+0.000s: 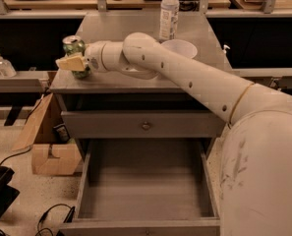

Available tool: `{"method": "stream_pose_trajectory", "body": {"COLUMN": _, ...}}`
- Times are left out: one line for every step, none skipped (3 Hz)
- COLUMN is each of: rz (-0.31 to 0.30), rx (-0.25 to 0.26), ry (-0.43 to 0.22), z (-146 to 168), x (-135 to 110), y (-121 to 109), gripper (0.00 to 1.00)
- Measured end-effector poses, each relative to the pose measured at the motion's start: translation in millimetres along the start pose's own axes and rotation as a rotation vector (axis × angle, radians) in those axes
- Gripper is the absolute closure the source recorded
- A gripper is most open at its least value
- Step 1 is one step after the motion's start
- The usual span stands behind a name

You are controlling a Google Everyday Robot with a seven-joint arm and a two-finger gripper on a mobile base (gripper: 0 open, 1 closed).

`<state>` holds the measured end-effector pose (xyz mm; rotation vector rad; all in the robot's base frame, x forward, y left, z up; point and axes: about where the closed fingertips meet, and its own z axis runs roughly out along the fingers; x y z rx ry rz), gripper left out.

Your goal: Pick green can from middle drawer and place on counter

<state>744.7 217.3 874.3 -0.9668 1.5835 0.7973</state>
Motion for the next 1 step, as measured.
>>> {"method": "stream_pose_trajectory", "body": {"rz": 0.0, "rx": -0.002, "ry": 0.0, "z": 1.1, "x": 0.1, "y": 1.2, "gripper": 0.0}}
